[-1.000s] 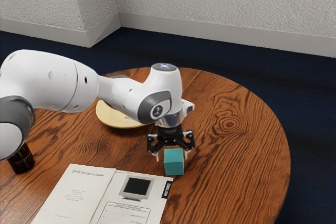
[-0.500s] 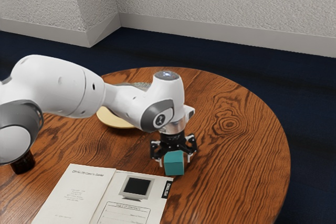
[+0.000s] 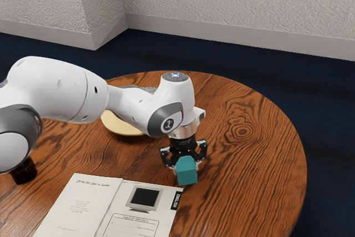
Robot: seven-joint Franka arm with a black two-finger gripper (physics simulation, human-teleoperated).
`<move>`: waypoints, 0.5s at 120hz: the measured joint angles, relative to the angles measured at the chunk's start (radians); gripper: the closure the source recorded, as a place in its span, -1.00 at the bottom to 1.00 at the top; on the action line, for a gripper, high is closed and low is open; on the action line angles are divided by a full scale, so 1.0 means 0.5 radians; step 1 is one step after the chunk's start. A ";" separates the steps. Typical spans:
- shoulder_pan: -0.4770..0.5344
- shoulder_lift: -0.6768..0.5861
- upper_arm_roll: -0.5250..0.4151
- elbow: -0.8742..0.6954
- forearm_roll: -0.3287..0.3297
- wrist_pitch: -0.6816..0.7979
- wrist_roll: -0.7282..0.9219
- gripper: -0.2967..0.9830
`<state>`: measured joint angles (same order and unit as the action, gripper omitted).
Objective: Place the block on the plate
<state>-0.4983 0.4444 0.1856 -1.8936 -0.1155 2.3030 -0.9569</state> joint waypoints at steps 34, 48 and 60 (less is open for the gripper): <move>0.020 -0.320 0.163 0.025 0.237 -0.150 -0.027 -0.08; 0.200 -0.326 0.210 0.149 0.399 -0.196 -0.005 -0.09; 0.513 -0.182 0.113 0.317 0.450 -0.214 0.063 -0.10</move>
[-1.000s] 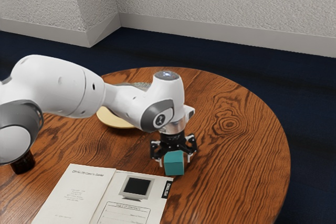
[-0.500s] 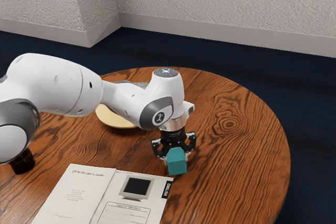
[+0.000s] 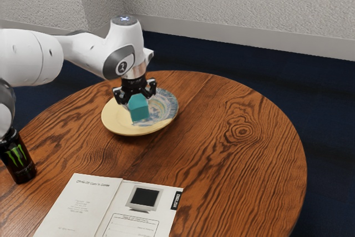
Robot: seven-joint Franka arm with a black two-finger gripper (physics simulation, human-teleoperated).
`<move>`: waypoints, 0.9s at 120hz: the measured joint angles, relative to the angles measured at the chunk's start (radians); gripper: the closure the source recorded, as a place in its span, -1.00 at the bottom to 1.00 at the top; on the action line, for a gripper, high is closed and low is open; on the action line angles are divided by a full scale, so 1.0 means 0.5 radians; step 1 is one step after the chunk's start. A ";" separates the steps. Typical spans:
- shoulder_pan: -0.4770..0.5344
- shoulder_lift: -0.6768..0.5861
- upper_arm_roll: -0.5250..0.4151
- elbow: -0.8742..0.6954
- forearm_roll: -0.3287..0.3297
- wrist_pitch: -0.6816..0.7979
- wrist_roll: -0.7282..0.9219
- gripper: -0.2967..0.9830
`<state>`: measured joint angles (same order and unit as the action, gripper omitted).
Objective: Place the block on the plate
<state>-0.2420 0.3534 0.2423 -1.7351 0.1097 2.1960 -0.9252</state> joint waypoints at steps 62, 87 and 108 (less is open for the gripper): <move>0.324 -0.048 -0.279 0.121 -0.095 -0.115 0.363 -0.45; 0.267 -0.302 -0.276 0.094 -0.126 -0.353 0.650 -0.51; 0.255 -0.620 -0.276 -0.160 -0.123 -0.482 0.850 -0.52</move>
<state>-0.1143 0.0432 0.1043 -1.8151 0.0482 1.9548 -0.5004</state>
